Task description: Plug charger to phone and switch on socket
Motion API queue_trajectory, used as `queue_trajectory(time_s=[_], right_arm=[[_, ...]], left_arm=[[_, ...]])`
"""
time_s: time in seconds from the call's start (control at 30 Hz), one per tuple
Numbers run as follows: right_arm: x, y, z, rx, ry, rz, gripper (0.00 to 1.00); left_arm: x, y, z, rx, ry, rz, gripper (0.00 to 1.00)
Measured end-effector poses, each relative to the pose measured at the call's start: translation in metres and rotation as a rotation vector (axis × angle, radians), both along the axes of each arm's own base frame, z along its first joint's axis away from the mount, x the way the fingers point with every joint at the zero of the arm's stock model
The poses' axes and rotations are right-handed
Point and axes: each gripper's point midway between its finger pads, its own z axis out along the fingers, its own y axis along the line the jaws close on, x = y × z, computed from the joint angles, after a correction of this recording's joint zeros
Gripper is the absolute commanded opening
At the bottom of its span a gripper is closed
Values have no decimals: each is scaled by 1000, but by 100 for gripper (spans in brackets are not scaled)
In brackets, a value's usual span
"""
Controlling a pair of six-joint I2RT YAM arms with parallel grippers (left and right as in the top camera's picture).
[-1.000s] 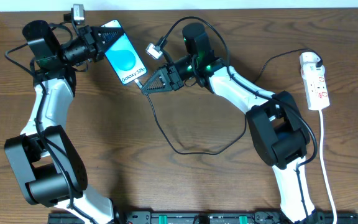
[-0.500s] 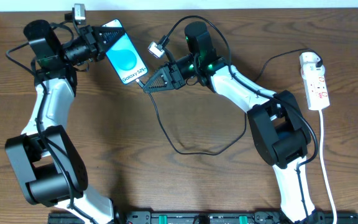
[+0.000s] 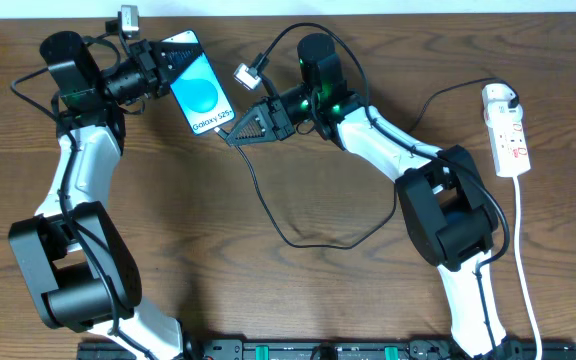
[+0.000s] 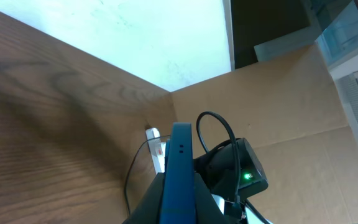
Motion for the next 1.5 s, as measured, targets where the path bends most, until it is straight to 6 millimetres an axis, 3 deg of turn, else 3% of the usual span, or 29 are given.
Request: queue_trajectory(time_s=[0.63, 0.97, 1.33, 1.5], right_arm=[[10, 8, -4, -45, 54, -73, 1], [18, 11, -5, -60, 66, -122, 1], [36, 3, -5, -79, 100, -191, 1], [44, 4, 4, -58, 97, -224, 1]], left_arm=[[15, 10, -3, 24, -2, 106, 7], [20, 12, 8, 36, -69, 129, 7], [24, 58, 28, -45, -48, 239, 7], [24, 59, 33, -61, -51, 240, 7]])
